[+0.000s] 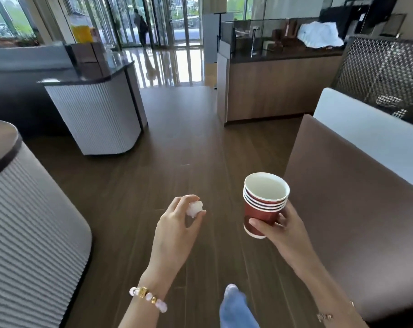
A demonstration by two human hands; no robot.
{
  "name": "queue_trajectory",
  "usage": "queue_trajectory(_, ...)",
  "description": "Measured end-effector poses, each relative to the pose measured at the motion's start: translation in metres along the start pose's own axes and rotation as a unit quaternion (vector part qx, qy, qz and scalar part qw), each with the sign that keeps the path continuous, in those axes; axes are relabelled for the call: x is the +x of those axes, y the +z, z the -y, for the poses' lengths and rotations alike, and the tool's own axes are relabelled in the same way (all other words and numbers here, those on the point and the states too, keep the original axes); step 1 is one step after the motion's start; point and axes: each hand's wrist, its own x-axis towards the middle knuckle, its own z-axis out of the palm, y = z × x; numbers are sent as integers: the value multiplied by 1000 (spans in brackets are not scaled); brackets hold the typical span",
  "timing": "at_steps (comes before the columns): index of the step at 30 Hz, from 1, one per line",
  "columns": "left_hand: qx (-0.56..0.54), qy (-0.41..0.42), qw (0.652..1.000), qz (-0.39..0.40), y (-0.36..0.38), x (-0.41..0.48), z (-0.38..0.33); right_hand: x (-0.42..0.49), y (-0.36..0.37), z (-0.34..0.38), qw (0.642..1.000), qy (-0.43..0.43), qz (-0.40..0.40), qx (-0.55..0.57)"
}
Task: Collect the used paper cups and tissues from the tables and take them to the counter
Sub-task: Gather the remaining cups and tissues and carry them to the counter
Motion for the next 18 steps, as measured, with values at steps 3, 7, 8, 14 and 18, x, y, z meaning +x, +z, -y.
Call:
queue_trajectory(3, 0, -2, 1000, -9, 26, 61, 20, 69, 4, -9, 1000, -3, 14, -9)
queue_trajectory(7, 3, 13, 1000, -19, 62, 152, 39, 167, 7, -14, 1000, -9, 28, -9)
queue_trajectory(8, 0, 16, 1000, -21, 70, 176, 41, 192, 7, -14, 999, -11, 30, -10)
queue_trajectory(14, -12, 24, 999, -30, 121, 296, 53, 321, 0, -12, 999, -16, 33, -14)
queue_trajectory(18, -10, 25, 999, -33, 149, 361, 66, 390, -5, -19, 999, -15, 25, -16)
